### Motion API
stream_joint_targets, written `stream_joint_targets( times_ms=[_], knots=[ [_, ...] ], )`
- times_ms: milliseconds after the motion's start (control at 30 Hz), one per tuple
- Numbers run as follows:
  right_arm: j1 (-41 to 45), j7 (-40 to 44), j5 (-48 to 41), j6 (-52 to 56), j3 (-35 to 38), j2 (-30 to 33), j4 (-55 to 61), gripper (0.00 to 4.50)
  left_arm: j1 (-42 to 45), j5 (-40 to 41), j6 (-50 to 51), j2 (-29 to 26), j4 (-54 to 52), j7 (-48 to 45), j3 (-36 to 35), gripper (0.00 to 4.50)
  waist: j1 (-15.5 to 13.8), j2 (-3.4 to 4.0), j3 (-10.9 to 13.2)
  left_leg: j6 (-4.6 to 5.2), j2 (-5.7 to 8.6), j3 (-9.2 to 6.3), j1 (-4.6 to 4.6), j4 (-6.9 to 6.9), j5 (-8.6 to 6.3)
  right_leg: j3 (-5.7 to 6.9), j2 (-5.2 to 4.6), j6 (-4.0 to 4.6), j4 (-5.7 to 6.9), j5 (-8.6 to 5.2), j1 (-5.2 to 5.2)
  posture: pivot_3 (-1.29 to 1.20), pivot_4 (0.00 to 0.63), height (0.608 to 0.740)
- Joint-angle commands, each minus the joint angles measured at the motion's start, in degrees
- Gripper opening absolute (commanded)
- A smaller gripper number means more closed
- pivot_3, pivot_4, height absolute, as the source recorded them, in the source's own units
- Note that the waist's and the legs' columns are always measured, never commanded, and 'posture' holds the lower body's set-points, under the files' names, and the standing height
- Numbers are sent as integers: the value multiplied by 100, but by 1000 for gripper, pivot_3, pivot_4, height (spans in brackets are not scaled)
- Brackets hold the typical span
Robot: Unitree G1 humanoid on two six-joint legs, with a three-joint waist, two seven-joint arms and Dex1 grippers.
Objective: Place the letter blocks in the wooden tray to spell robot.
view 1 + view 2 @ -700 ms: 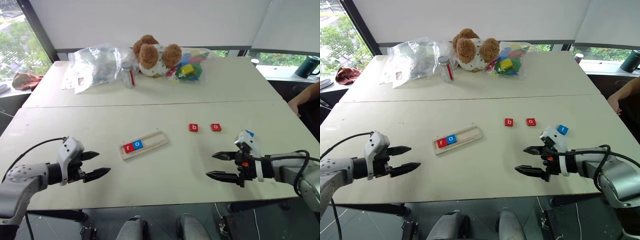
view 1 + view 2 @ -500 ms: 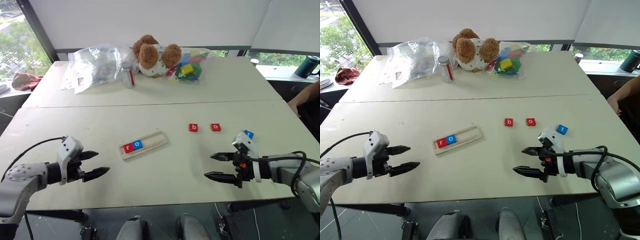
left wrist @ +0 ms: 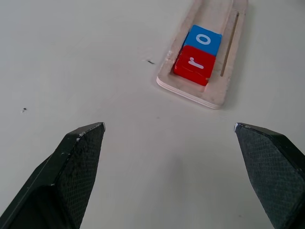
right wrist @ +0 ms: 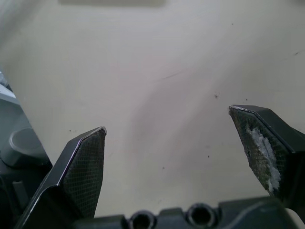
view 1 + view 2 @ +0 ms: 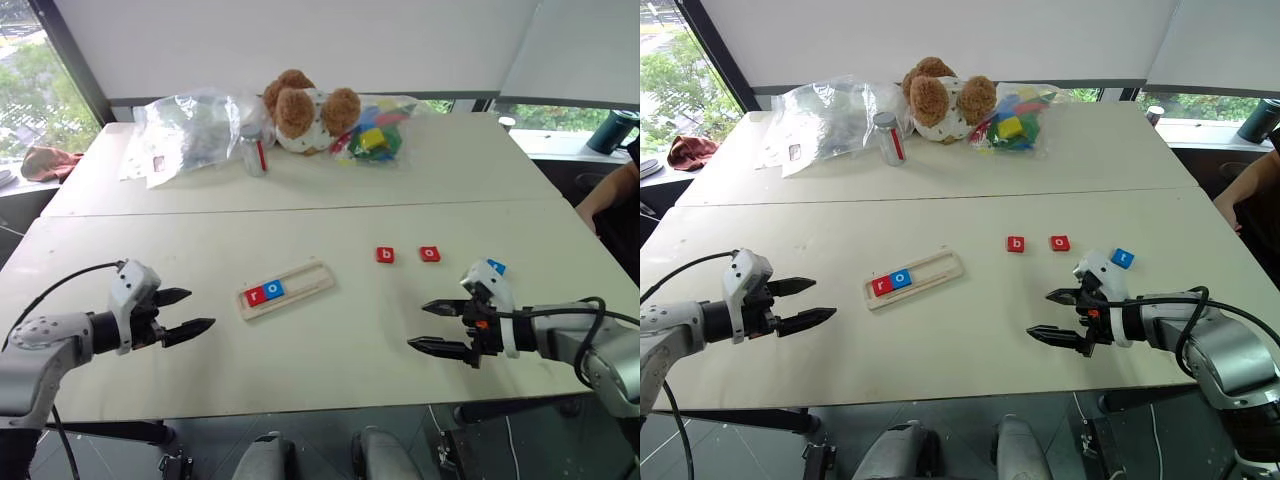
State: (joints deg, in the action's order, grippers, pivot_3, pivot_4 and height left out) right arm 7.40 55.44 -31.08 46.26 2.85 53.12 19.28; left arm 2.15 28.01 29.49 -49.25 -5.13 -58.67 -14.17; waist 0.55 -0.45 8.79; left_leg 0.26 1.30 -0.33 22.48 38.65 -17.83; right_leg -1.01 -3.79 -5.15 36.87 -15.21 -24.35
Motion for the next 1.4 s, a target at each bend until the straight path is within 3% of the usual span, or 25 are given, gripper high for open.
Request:
stream_joint_targets(
  times_ms=[33, 200, 400, 533, 833, 1333, 1400],
  knots=[
    [272, 132, -18, 91, 104, 254, -27, 4466, 571, -147, -383, -388, 174, -553, 179, 4500, -29, -1, 1, 0, 0, 0, 1, 2, 0, 1, 0, 0, 0, 0, 0, 0, 150, 740],
    [963, 81, -357, 641, -79, 69, 81, 4466, 1431, -450, -759, -373, 547, -1023, 824, 4500, 5, 3, 3, 0, 2, 0, 3, 9, 0, -1, -1, 0, 0, 0, 2, 0, 150, 740],
    [1530, -741, -170, 1108, -884, -777, 709, 4466, 2068, -942, -1456, 317, 1330, -1153, 1569, 4500, 17, 4, 3, -1, 0, 1, 10, 4, 1, 2, 7, -1, 17, 1, -20, 0, 150, 740],
    [1616, -1053, -239, 1287, -1054, -1098, 1113, 4466, 2174, -1157, -1810, 589, 1586, -1176, 1792, 4500, 5, 4, 2, 0, 3, 0, 90, 54, 3, 3, 9, -5, 32, 3, -80, 0, 150, 740],
    [1481, -1155, -284, 1331, -1061, -1094, 1365, 4466, 2289, -1600, -2459, 1004, 2267, -1129, 2012, 4500, -1, 0, 0, 2, 8, -1, 90, 58, 3, 8, 10, -6, 33, 3, -76, 0, 150, 740],
    [1322, -1174, -175, 1054, -977, -953, 1264, 4466, 2074, -1973, -2990, 1096, 2843, -1113, 2175, 4500, 6, -1, -1, 4, 7, -2, 67, 58, 3, 10, 15, -6, 36, 3, -53, 0, 150, 740],
    [1320, -1186, -165, 1044, -976, -948, 1245, 4500, 2078, -1956, -3002, 1117, 2889, -1123, 2178, 3962, 6, -1, -1, 4, 7, -2, 52, 57, 3, 10, 15, -6, 36, 3, -38, 0, 150, 740]
  ],
)
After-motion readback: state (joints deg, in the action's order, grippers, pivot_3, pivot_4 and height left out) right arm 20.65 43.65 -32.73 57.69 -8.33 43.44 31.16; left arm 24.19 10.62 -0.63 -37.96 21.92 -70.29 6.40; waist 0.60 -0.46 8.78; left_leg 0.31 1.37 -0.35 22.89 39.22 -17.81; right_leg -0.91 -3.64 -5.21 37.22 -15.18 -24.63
